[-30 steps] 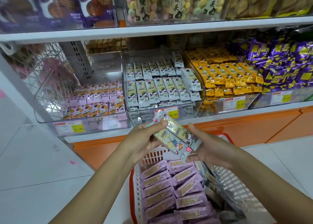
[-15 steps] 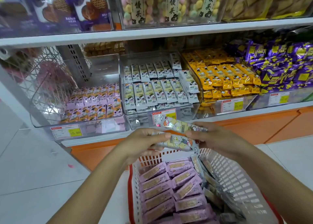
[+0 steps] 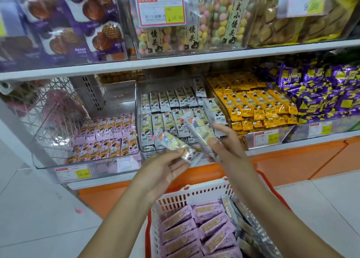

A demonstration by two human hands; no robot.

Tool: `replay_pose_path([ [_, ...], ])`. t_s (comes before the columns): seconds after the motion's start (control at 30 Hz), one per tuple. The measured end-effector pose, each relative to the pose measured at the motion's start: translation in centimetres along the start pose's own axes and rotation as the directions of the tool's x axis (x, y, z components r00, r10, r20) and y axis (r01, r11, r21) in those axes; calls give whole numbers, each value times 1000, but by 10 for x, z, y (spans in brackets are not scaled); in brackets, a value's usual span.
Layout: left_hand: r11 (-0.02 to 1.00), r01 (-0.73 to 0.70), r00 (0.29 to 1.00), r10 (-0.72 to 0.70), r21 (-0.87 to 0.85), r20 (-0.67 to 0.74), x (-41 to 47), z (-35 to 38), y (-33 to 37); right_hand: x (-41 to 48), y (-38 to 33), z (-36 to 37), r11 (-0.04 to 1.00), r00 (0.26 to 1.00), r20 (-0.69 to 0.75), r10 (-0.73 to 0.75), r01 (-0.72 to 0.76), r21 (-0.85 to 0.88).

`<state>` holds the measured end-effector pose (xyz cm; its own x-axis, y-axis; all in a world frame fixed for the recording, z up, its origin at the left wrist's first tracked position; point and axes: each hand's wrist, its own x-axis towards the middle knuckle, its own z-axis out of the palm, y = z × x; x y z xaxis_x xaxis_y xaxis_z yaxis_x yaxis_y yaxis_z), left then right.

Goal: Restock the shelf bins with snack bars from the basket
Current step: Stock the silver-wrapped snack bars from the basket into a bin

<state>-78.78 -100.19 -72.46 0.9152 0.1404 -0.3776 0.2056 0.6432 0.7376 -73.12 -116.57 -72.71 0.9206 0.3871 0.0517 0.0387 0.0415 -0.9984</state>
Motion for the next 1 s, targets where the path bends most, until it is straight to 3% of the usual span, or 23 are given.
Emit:
replay_pose_path([
  [0.1,987,-107,993,113,122,-37,2,6,1,9,-1,17,972,989,66,-133,144,-188],
  [0.3,947,-202,976,215,249,-26,5,3,14,22,-5,24,920,968,175,-180,228,-319],
  [0.37,937,-221,971,239,269,-33,6,3,16,25,-4,26,808,949,171,-264,314,-499],
  [0.43,940,-239,967,254,243,-31,8,5,16,31,-1,29,623,902,171,-396,401,-671],
  [0.5,946,-253,964,264,201,-30,8,8,19,37,0,33,498,861,183,-475,434,-750],
  [0.67,923,-328,932,351,201,-92,4,3,39,71,-19,41,511,851,142,-505,428,-746],
  [0.73,821,-398,841,505,409,-195,4,-8,46,97,-30,43,473,872,100,-479,352,-808],
  [0.83,604,-369,680,694,707,-238,10,-24,53,144,-41,50,310,917,42,-398,177,-934],
  [0.9,485,-302,641,740,821,-202,15,-29,51,172,-40,60,161,940,24,-341,84,-983],
  [1.0,338,-247,618,777,908,-120,20,-32,46,206,-28,71,34,941,4,-339,17,-999],
])
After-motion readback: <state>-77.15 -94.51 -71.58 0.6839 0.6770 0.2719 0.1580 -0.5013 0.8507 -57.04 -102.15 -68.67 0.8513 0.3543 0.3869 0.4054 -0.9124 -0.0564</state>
